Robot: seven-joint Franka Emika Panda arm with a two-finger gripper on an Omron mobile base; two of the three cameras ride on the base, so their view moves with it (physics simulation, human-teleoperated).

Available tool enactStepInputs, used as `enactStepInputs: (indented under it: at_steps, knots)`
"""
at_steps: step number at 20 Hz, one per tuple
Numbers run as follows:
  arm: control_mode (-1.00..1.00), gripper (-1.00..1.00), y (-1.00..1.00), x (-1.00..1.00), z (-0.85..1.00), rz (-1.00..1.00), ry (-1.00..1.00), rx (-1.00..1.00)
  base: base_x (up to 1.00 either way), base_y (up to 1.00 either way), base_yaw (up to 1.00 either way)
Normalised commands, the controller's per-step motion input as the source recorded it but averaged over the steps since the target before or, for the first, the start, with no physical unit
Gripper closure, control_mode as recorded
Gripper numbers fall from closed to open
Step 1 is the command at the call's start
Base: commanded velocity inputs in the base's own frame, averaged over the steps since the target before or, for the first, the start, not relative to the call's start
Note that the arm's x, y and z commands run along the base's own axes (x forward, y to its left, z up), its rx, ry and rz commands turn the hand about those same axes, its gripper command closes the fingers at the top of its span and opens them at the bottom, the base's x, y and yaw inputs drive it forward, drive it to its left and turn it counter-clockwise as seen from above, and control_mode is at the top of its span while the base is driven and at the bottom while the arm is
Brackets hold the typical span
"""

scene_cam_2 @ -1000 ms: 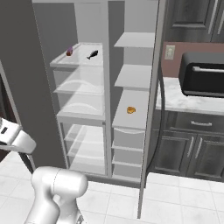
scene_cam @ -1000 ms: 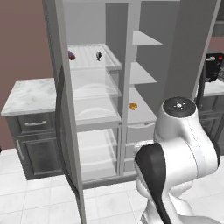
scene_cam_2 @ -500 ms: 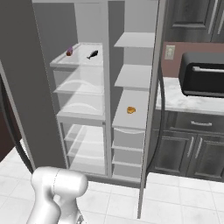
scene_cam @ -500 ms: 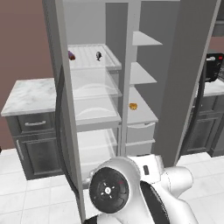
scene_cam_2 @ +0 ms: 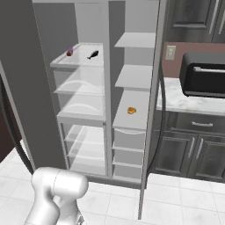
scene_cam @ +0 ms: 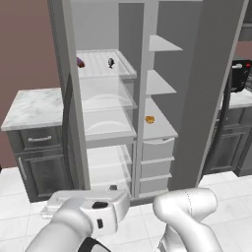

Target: Pick up the frozen fish from the freezer, place it on any shelf in the fridge, and close the fridge and freezer doors when done.

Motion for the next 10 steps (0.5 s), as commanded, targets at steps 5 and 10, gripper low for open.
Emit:
enactStepInputs:
  at_steps: [5,10]
  knots:
    - [-1.00,-1.00,0.70,0.82,0.00,-0.12,-0.29,0.00,0.00,0.00,0.00]
    - [-1.00,-1.00,0.09,0.77,-0.06,-0.11,0.00,0.00,0.00,0.00,0.00]
